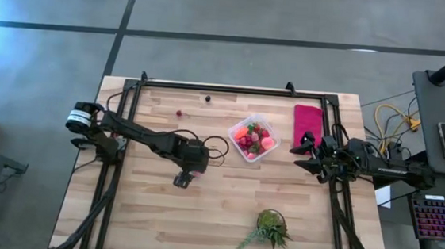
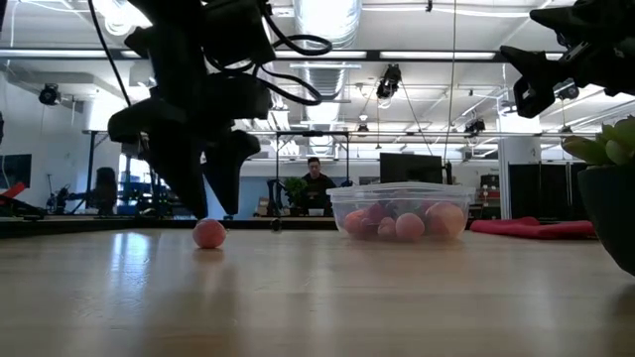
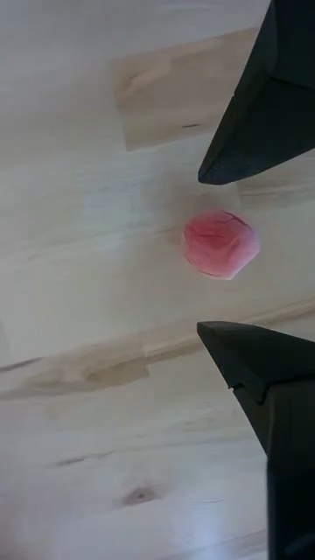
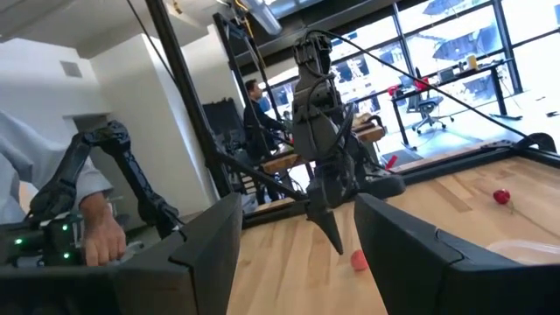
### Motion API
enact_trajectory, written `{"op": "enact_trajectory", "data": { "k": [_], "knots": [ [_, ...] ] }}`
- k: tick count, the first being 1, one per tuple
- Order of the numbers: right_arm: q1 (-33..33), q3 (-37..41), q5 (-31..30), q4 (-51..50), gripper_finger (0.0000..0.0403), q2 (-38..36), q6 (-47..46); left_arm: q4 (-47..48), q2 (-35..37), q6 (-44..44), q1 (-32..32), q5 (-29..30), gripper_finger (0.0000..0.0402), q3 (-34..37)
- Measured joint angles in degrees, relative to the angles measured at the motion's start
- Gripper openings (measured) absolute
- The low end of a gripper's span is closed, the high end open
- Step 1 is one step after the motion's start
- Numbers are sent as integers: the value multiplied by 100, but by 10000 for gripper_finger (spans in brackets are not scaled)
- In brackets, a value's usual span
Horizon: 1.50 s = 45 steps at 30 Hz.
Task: Pick and placing Produce into tupperware
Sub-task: Put the pink apricot into the transparent container
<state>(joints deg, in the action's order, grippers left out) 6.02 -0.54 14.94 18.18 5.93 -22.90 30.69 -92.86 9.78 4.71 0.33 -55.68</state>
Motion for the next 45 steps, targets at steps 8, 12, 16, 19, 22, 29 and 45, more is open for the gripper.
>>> {"op": "enact_trajectory", "data": {
  "k": [8, 12, 16, 19, 22, 29, 45],
  "knots": [
    [0, 0, 0, -1, 215, 0, 0, 66, -2, -33, 15, 18, 255, 79],
    [0, 0, 0, -1, 215, 0, -2, 86, -2, -630, 15, 39, 255, 85],
    [1, -2, 0, 3, 215, 12, -1, 80, -2, -608, 17, 53, 255, 90],
    [0, -2, 0, 1, 215, 15, 0, 80, -2, -627, 20, 71, 255, 90],
    [0, -2, 0, -1, 215, 13, 0, 77, -2, -640, 20, 71, 255, 104],
    [0, -2, 0, -1, 215, 15, -1, -104, -2, -623, 17, 80, 255, 199],
    [0, -2, 0, 0, 215, 15, -2, -557, -2, -647, 17, 166, 255, 573]
  ]
}}
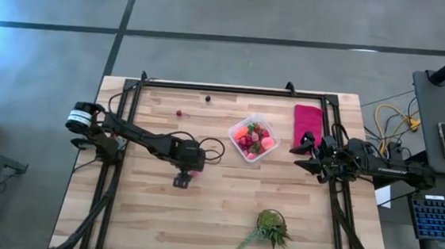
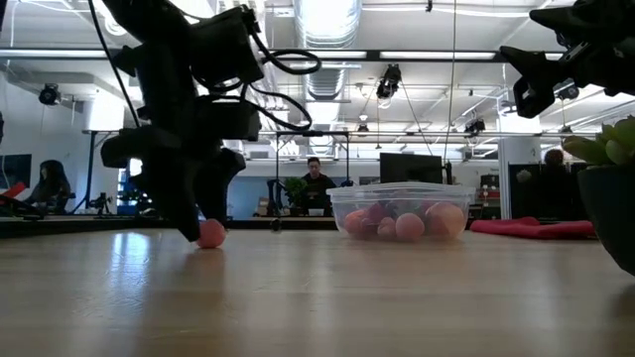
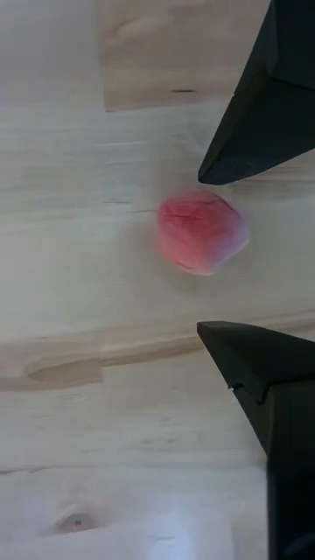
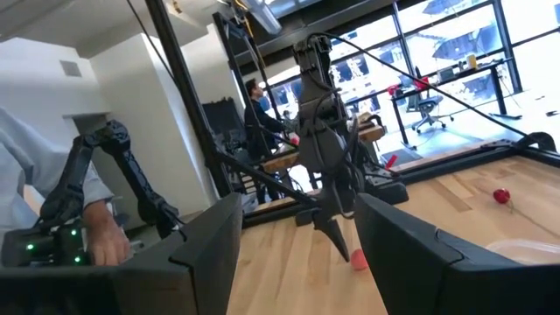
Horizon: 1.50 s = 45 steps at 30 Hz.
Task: Pick and placing Produce into tupperware
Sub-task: Put the pink apricot into the transparent container
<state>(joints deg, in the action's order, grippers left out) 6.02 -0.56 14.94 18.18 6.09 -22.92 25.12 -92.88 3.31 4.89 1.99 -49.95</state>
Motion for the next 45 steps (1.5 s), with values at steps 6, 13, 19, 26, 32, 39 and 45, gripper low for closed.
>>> {"op": "enact_trajectory", "data": {
  "k": [6, 13, 19, 26, 32, 39, 45],
  "knots": [
    [0, 0, 0, 0, 215, 0, 0, -251, -21, -4, 0, 3, 255, -2],
    [0, 0, 0, 1, 215, 0, 1, -289, -247, -23, 0, -19, 254, 1],
    [0, 0, 0, 0, 215, -2, 0, -233, -312, -16, 8, -46, 211, -84],
    [1, 0, 0, 1, 215, 4, 1, -248, -279, -18, -2, 27, 124, -111],
    [0, 0, 0, 0, 215, 6, 2, -154, -225, -15, 0, 23, 96, -105],
    [0, 0, 0, 0, 215, 7, 0, -166, 42, 478, -4, 648, 98, -428],
    [2, 0, 2, 0, 215, 7, 2, -882, 229, 1990, -219, 1159, 98, -1240]
  ]
}}
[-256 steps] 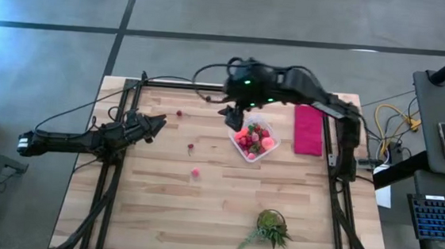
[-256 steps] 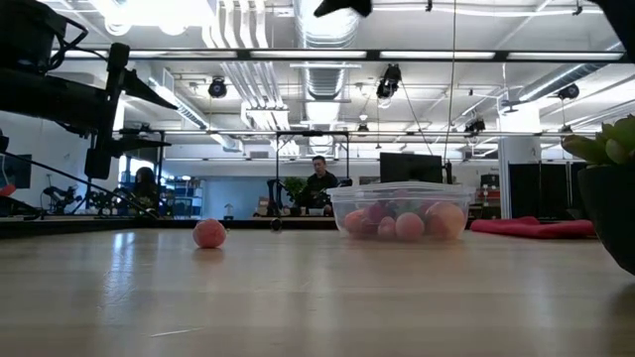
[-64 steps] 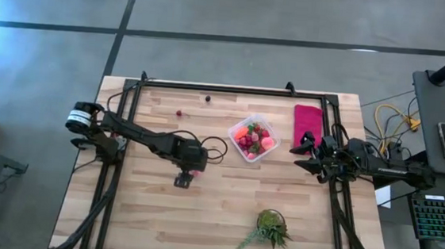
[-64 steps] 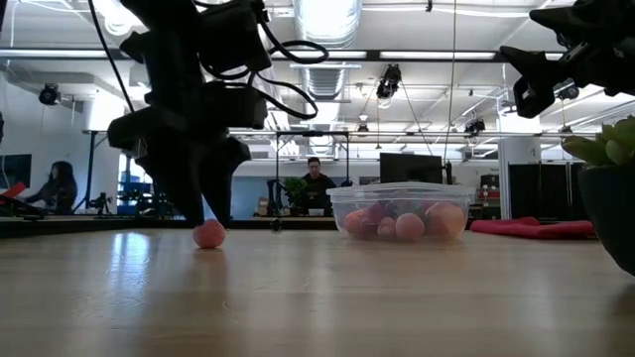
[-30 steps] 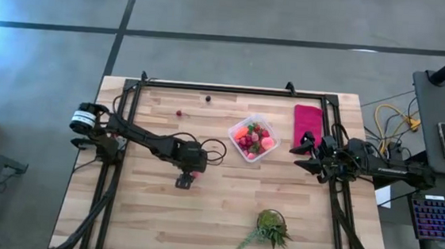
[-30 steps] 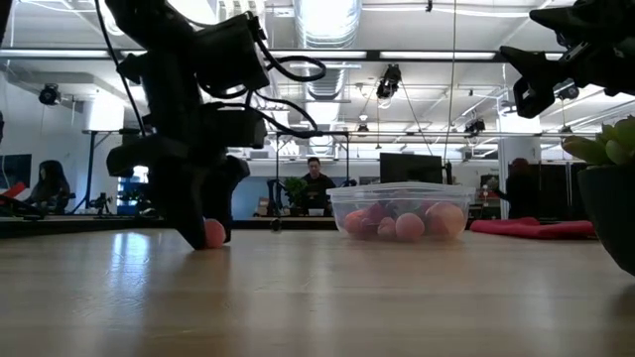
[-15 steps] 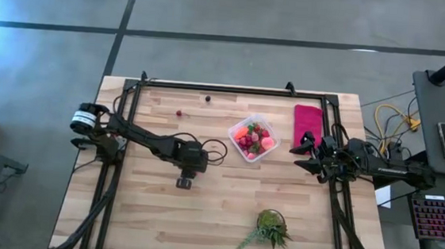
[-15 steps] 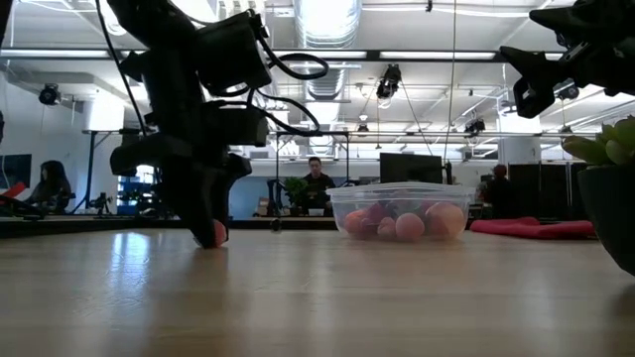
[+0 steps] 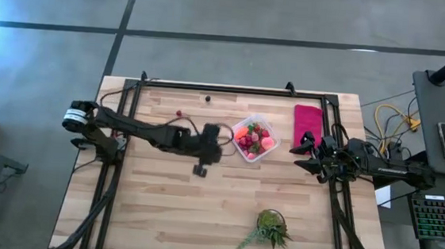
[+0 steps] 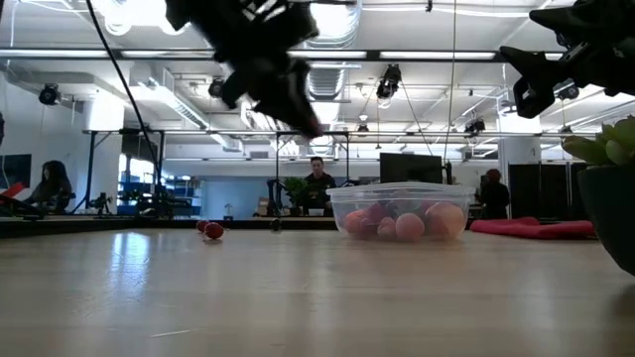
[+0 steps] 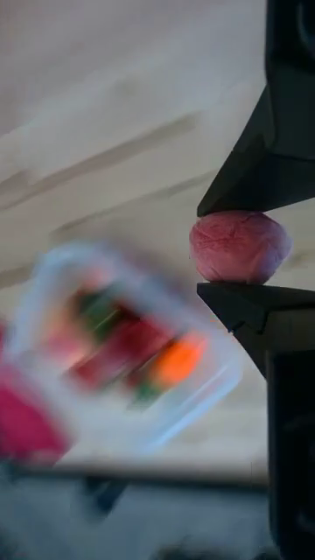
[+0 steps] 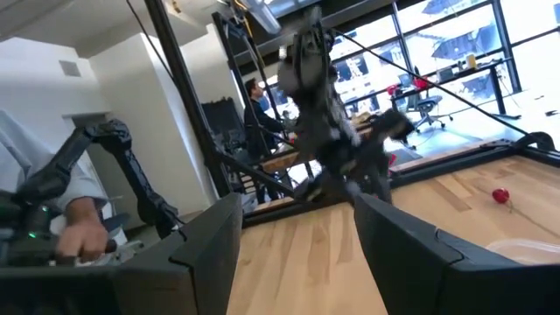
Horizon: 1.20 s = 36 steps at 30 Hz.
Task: Pick and placing Produce into tupperware
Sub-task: Put the pink apricot into the transparent container, then put the red cherry into the transparent container
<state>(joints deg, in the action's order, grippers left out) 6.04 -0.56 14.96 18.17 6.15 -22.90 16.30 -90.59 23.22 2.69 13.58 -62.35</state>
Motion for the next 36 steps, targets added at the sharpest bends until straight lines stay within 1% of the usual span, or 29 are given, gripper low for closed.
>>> {"op": "enact_trajectory", "data": {
  "k": [3, 6, 9, 14, 16, 18, 21, 23, 26, 31, 33, 36],
  "knots": [
    [0, 0, -2, 2, 215, 0, -2, -530, -102, 572, -183, -162, 98, -311],
    [0, 0, -1, 0, 215, 2, -2, -679, -394, 710, -399, -316, 98, -580],
    [-2, 0, -2, -2, 215, 4, 0, -644, -817, 734, -641, -423, 98, -869],
    [-1, 0, 0, -5, 215, 15, -1, -645, -1517, 719, -943, -623, 99, -1612],
    [-1, 0, -1, -23, 215, 24, -1, -429, -1773, 705, -1002, -622, 99, -1903],
    [0, 0, 0, -29, 215, 37, -2, -180, -1971, 511, -1026, -552, 99, -2167],
    [0, 0, -2, -37, 215, 40, 0, -107, -2118, 278, -1025, -435, 106, -2366],
    [-2, 0, 0, -38, 215, 39, -2, -136, -2168, 266, -1022, -436, 122, -2399],
    [0, 0, 0, -39, 215, 39, -2, -138, -2184, 238, -1022, -436, 162, -2358],
    [0, 0, -2, -37, 215, 39, -2, -172, -2117, -692, -1023, -358, 242, -2330],
    [-1, 0, 0, -37, 215, 42, -2, -103, -2062, -791, -1024, -221, 271, -2327],
    [0, 0, -2, -39, 215, 42, -2, 631, -1858, -769, -1022, 255, 298, -2325]
  ]
}}
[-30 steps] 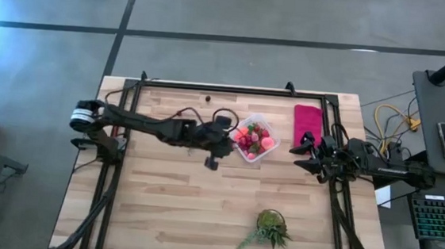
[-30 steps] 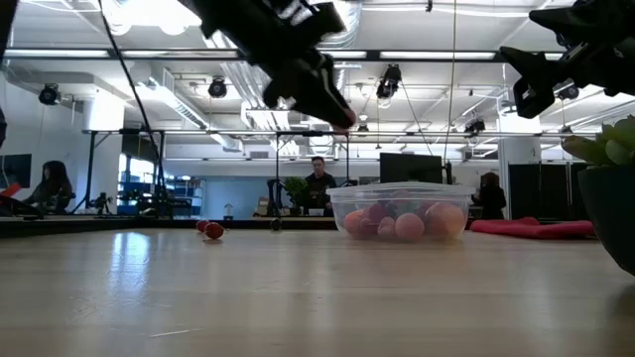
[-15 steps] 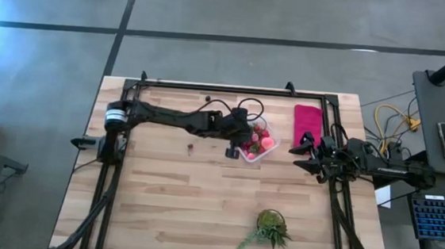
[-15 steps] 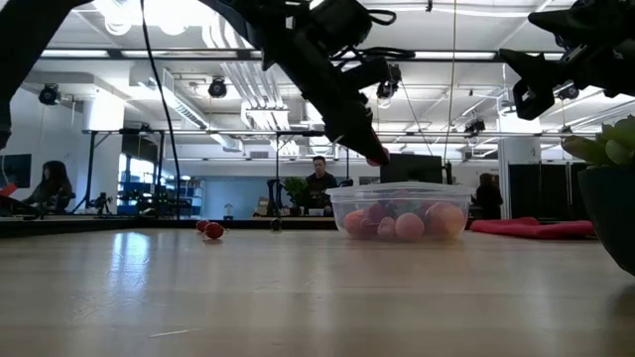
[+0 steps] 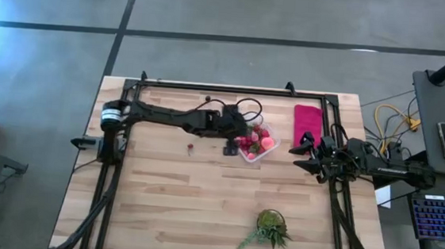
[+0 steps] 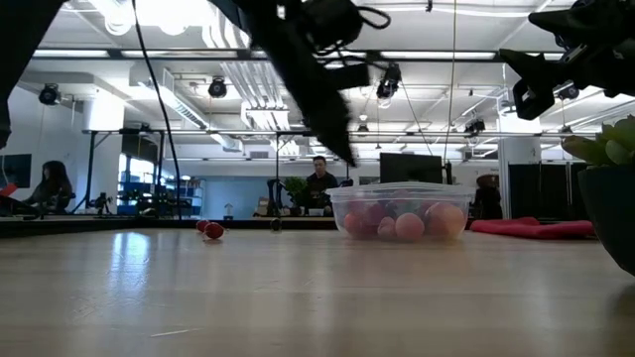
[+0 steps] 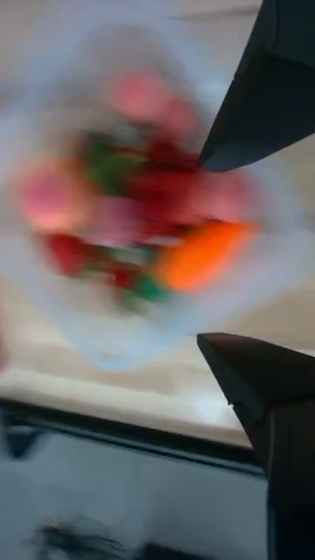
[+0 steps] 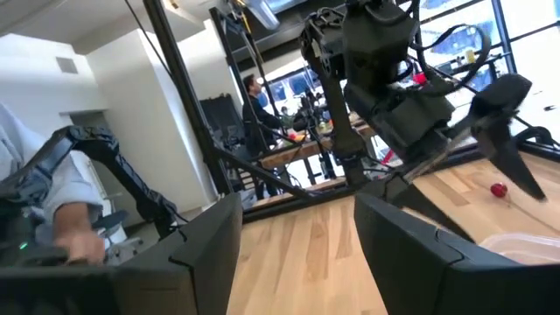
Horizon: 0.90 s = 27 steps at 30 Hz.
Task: Pick and placing Produce into tupperware
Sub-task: Put the red cherry into the transparent container
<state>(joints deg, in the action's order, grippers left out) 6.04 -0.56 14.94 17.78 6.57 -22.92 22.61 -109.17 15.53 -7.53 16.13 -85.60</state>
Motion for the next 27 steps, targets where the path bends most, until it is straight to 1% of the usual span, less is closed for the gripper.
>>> {"op": "enact_trajectory", "data": {
  "k": [1, 4, 6, 7, 8, 10, 12, 14, 16, 20, 27],
  "knots": [
    [0, 0, 2, 0, 215, 0, 0, 473, 110, -7, 2, 123, 301, 1],
    [0, 0, 0, 0, 215, 0, 1, 1793, 474, -53, -19, 179, 299, 163],
    [-1, 0, 1, 0, 215, 0, 1, 2391, 723, -456, -52, 156, 293, 474],
    [0, 0, 0, 0, 215, 0, 0, 2539, 839, -824, -85, 24, 289, 627],
    [0, 0, 2, 0, 215, -2, 1, 2674, 960, -1250, -139, -235, 285, 783],
    [0, 0, 1, -3, 215, -2, 1, 2937, 1179, -2328, -251, -886, 278, 1079],
    [0, 0, 2, -8, 215, -2, 0, 2954, 1350, -3137, -357, -1418, 271, 1337],
    [0, 0, 2, -7, 215, 15, 1, 2949, 1496, -3754, -424, -1651, 263, 1592],
    [-2, 0, 2, -22, 215, 23, 2, 2873, 1597, -4185, -477, -1786, 256, 1762],
    [0, 2, 2, -50, 215, 50, 2, 2845, 1664, -4471, -570, -1796, 242, 2021],
    [-1, 2, 2, -73, 215, 70, 1, 2430, 1308, -4823, -725, -1789, 208, 2325]
  ]
}}
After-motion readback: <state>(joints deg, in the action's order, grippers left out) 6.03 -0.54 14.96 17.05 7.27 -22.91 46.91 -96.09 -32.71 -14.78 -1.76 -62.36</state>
